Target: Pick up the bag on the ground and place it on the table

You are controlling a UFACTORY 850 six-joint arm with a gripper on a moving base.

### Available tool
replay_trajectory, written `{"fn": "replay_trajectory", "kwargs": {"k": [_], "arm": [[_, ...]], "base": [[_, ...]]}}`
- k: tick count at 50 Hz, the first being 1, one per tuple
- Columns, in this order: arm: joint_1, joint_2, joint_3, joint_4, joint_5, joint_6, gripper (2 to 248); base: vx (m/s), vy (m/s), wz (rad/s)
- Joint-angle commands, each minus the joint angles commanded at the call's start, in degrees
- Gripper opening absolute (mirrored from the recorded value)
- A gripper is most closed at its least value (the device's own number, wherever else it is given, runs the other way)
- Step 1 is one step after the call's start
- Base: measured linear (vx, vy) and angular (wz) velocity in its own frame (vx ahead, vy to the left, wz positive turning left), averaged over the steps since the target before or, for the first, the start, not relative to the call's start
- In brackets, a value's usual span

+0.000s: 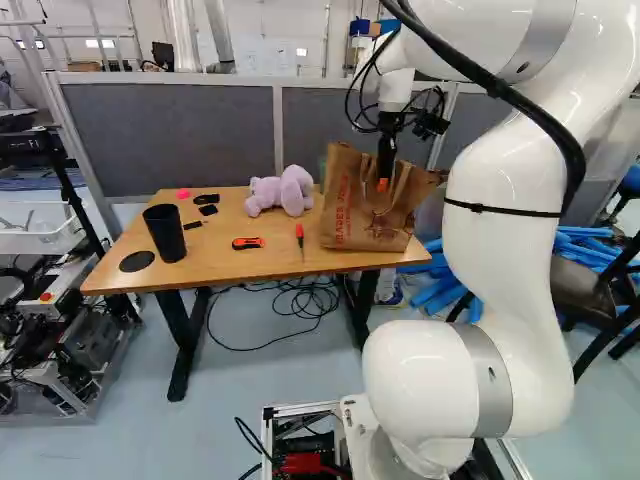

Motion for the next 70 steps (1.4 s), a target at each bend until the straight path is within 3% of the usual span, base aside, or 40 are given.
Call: {"fn": "replay_trajectory", "kwargs": {"k": [17,18,22,23,27,28,32,33,38,39,43,44,48,49,70], "arm": [[0.0,0.0,0.0,0.0,0.0,0.0,21],[0.0,0.0,0.0,0.0,0.0,0.0,37],[0.0,0.0,0.0,0.0,0.0,0.0,37],[0.0,0.0,0.0,0.0,0.0,0.0,69],[0.0,0.0,0.0,0.0,0.0,0.0,69],[0.0,0.0,0.0,0.0,0.0,0.0,102],[0.0,0.0,0.0,0.0,0.0,0.0,102],[0.0,0.0,0.0,0.0,0.0,0.0,137],[0.0,0.0,0.0,0.0,0.0,0.0,137],[0.0,0.0,0.0,0.0,0.0,0.0,172],[0.0,0.0,0.0,0.0,0.0,0.0,172],[0.0,0.0,0.0,0.0,0.0,0.0,208],[0.0,0.0,0.0,0.0,0.0,0.0,208],[0.0,0.0,0.0,0.0,0.0,0.0,244],[0.3,2.9,0.5,0.0,0.0,0.0,247]], "base": [[0.000,0.000,0.000],[0.000,0.000,0.000],[0.000,0.000,0.000],[0.000,0.000,0.000],[0.000,0.000,0.000],[0.000,0.000,0.000],[0.000,0.000,0.000],[0.000,0.000,0.000],[0.000,0.000,0.000],[0.000,0.000,0.000],[0.000,0.000,0.000],[0.000,0.000,0.000],[0.000,0.000,0.000],[0.000,0.000,0.000],[0.000,0.000,0.000]]}}
